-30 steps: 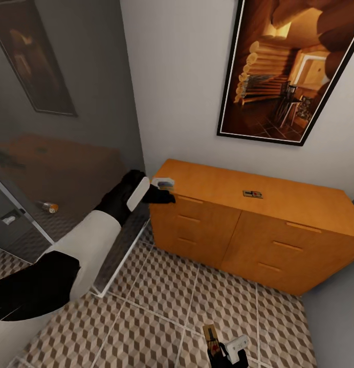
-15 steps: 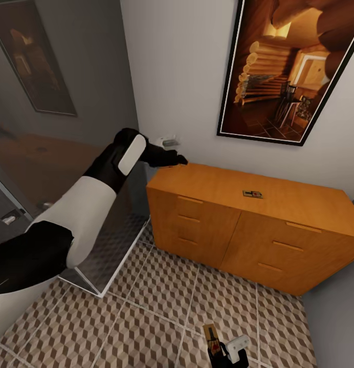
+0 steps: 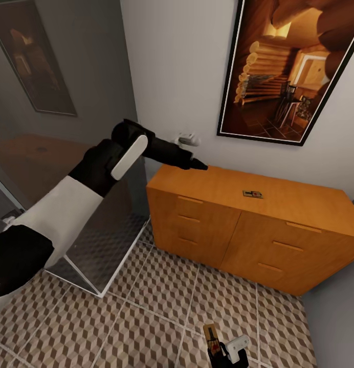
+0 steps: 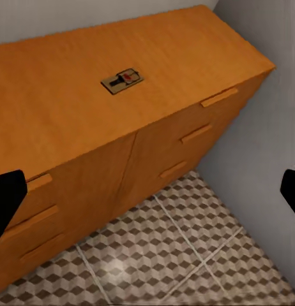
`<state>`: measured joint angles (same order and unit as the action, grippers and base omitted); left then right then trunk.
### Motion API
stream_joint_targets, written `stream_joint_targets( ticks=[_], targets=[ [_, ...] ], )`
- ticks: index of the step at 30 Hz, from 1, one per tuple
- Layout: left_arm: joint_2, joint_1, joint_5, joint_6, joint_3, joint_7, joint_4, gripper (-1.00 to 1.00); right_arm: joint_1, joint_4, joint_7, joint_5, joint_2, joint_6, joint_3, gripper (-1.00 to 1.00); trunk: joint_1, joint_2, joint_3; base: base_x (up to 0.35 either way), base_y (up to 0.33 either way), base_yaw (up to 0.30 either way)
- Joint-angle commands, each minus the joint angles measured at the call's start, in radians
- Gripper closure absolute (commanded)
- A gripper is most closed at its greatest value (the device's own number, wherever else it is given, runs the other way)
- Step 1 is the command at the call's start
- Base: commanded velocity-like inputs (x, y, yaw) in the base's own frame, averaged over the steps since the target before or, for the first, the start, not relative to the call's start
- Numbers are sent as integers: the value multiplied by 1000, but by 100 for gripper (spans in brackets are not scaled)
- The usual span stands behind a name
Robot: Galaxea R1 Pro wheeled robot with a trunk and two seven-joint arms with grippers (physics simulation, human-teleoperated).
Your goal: Take the four mousetraps from the cabinet in the bathroom and place them on the bathroom floor. Make sure all four end up on the same floor surface, and ensure that at least two of them are either under or directly next to the same bathroom sink.
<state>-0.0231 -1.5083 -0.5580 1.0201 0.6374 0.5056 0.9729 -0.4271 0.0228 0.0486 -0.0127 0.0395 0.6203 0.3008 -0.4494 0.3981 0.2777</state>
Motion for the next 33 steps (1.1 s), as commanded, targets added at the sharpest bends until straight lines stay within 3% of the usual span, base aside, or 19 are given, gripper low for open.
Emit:
stream_joint_targets(
  ticks=[1,7,11,12,15,17,23,26,33],
  targets=[
    [8,-1,6,2,7,24,6,-100,-1,-1,6,-3,0,4,-2,100,-1,2,2,0,0,0],
    [75,-1,7,2,68,118,79,-100,-1,-1,4,-3,-2,4,-3,100,-1,2,2,0,0,0],
    [114,-1,9,-2,92,238,148,-100,-1,-1,4,-4,-3,5,-3,100,-1,2,2,0,0,0],
    [134,-1,14,-4,108,298,169,-100,-1,-1,3,-4,-3,5,-3,100,-1,2,2,0,0,0],
    [155,-1,28,-10,134,357,185,-100,-1,-2,0,-4,-4,6,-4,100,-1,2,2,0,0,0],
    [168,-1,52,-16,173,403,203,-100,-1,-3,-3,-5,-4,6,-4,100,-1,2,2,0,0,-2],
    [183,-1,103,-18,200,428,214,-100,-1,-3,-7,-8,-5,5,-17,100,-1,2,0,0,0,-143],
    [192,-2,109,-18,201,431,217,-100,-1,-3,-6,-9,-6,4,-39,100,-1,2,-1,0,0,-262],
    [198,-1,111,-18,201,432,245,-100,-1,-3,-7,-9,-6,4,-50,100,-1,2,-5,0,0,-276]
  ],
)
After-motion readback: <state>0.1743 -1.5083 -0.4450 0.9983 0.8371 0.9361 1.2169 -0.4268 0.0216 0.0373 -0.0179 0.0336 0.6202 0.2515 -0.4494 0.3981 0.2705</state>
